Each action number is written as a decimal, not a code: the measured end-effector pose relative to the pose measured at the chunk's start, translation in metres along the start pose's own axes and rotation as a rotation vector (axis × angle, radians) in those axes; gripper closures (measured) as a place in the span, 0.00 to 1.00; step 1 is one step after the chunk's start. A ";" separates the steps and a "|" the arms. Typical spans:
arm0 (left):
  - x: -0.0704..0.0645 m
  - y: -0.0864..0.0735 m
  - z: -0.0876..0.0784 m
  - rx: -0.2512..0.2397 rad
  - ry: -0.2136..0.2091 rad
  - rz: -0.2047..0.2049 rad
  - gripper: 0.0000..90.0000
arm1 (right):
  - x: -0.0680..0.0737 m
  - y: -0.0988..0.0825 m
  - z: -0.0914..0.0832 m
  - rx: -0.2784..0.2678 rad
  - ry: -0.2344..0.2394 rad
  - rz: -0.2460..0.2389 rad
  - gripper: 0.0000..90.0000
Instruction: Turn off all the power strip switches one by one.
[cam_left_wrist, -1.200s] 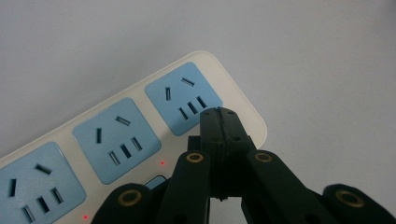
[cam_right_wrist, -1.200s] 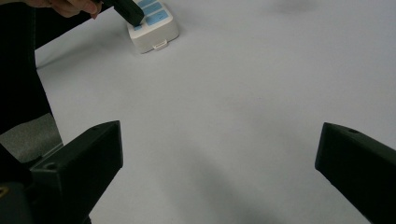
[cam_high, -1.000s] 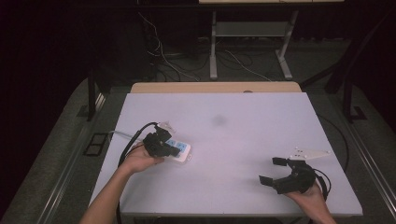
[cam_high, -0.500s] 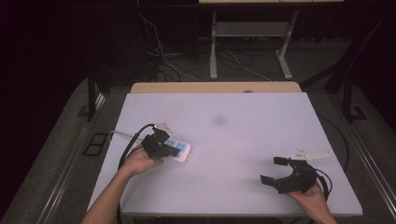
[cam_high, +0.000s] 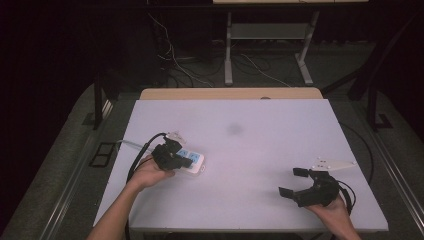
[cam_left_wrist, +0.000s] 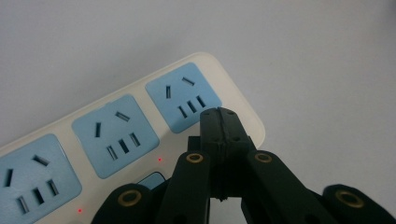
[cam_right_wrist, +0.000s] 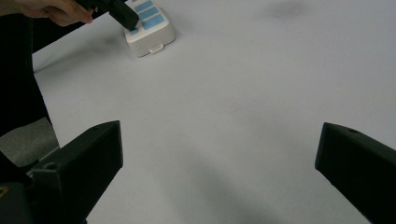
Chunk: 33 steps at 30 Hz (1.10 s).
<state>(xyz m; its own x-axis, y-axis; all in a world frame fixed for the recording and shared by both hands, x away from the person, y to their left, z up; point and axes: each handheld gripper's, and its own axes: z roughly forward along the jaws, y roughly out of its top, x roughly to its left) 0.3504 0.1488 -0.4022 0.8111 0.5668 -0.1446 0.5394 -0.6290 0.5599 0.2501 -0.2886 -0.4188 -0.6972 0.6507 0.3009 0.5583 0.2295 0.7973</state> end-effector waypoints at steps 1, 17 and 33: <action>0.000 0.000 -0.001 0.003 0.001 0.006 0.99 | 0.000 0.000 0.000 0.001 -0.002 -0.001 0.01; -0.013 0.013 -0.015 -0.012 -0.008 0.061 0.99 | -0.001 0.000 0.000 0.000 -0.005 0.004 0.01; -0.008 0.023 -0.049 -0.034 0.049 0.079 0.99 | -0.001 0.000 0.001 0.001 -0.006 0.005 0.01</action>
<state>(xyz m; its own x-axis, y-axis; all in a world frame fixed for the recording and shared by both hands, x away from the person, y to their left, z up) 0.3452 0.1554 -0.3483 0.8380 0.5424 -0.0593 0.4658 -0.6545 0.5956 0.2510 -0.2886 -0.4197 -0.6919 0.6560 0.3015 0.5620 0.2273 0.7953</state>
